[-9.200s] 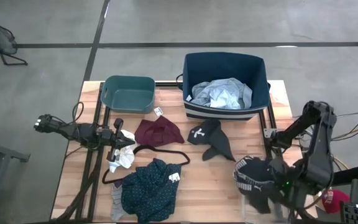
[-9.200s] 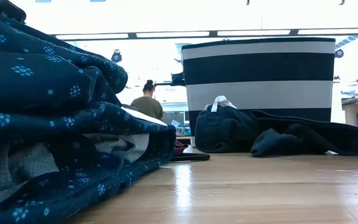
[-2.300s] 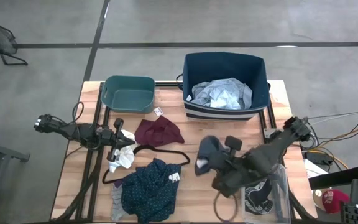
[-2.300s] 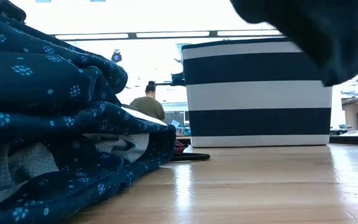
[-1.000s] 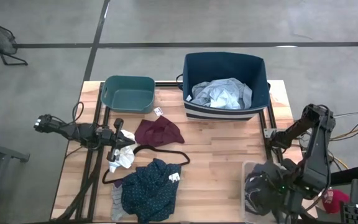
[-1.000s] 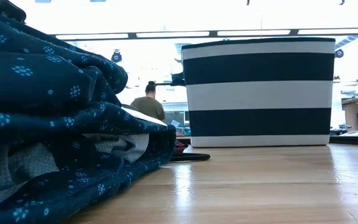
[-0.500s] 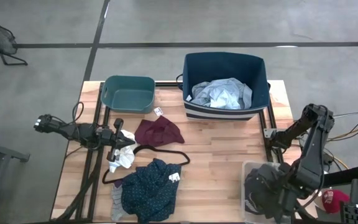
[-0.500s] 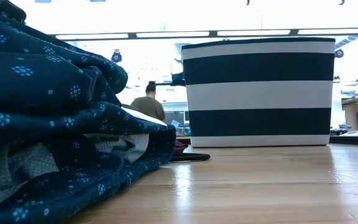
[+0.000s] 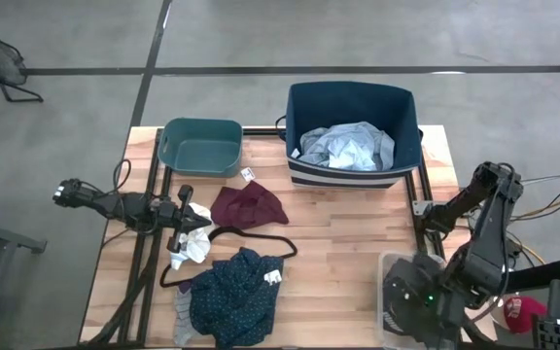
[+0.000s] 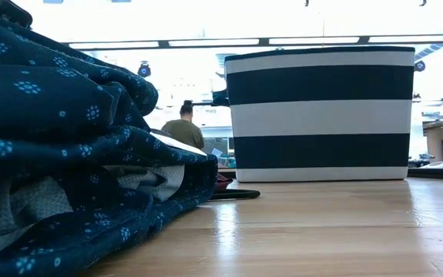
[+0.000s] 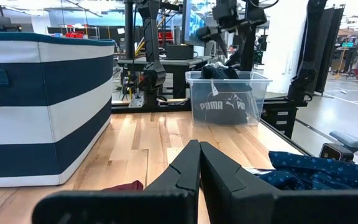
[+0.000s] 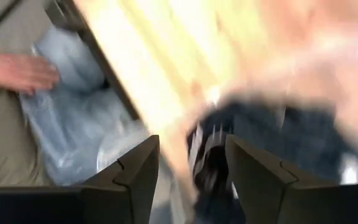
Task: Pick & Place Cloths
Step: Put the red underwear into the transparent bin
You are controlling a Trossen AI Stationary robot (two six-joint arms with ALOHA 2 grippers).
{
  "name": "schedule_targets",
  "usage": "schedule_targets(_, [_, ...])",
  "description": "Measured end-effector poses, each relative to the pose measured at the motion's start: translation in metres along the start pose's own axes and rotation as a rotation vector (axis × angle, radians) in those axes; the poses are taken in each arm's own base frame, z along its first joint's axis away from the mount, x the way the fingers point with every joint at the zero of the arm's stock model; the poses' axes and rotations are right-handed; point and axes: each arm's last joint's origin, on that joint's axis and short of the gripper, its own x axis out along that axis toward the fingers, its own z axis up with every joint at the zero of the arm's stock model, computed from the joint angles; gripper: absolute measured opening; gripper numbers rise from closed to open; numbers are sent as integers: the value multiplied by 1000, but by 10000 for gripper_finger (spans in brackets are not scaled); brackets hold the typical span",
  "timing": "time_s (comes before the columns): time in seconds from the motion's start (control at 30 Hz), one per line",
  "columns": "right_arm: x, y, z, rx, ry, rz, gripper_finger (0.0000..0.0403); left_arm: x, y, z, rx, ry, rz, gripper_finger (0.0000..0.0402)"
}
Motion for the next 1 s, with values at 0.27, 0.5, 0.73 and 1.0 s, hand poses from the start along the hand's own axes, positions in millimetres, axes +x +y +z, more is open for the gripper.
schedule_targets(0.27, [5,0,39,-260,-303,-72,138,0,0,0,0,-1,0,14])
schedule_targets(0.5, [30,5,81,-458,-352,-31,38,0,0,0,0,0,0,14])
schedule_targets(0.73, [58,9,101,-712,-499,-1,9,0,0,0,0,0,0,14])
schedule_targets(1.0, [80,7,111,-893,-652,11,8,0,0,0,0,0,0,14])
